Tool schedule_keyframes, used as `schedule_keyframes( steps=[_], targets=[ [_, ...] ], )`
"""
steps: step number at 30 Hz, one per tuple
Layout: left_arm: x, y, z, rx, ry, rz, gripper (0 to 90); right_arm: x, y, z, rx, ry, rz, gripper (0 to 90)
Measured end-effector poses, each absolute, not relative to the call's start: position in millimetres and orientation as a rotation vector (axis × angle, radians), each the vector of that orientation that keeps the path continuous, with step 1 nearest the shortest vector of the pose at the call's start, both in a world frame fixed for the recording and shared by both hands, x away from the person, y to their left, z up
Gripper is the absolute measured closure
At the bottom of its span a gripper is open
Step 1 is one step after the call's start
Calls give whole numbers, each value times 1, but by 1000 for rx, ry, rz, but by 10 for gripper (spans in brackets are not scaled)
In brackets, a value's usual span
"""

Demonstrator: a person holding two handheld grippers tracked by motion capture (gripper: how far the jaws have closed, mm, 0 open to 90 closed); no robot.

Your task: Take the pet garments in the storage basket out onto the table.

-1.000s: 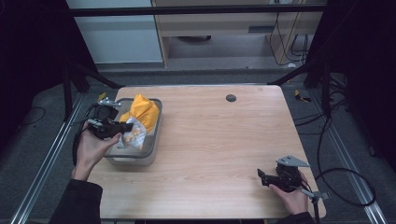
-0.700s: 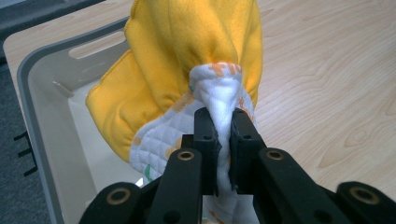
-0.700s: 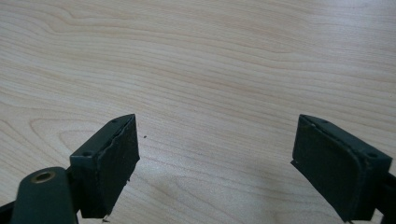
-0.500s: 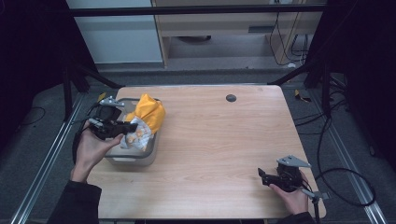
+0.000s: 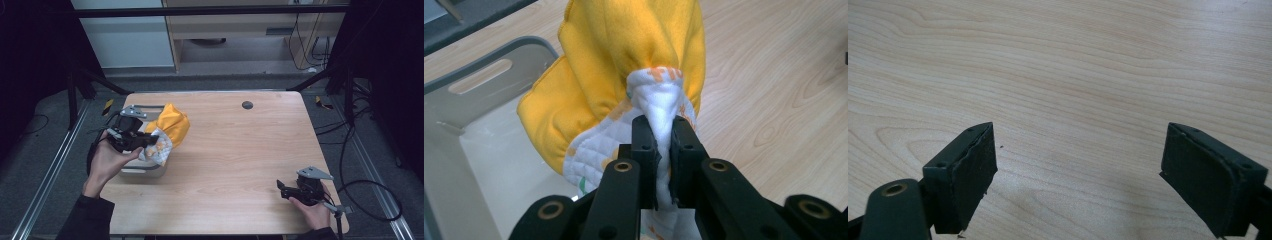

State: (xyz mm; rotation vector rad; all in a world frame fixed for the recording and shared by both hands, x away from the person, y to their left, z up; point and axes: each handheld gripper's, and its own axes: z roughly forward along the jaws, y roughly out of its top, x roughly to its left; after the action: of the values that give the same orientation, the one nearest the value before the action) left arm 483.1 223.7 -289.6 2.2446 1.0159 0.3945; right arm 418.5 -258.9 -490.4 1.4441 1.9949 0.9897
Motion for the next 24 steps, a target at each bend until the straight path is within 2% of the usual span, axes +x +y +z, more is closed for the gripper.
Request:
schedule_keyframes(
  steps=[24],
  targets=[
    [477,174,-303,2342,849,343,835,418,-260,-490,1445,1981,1003,144]
  ],
)
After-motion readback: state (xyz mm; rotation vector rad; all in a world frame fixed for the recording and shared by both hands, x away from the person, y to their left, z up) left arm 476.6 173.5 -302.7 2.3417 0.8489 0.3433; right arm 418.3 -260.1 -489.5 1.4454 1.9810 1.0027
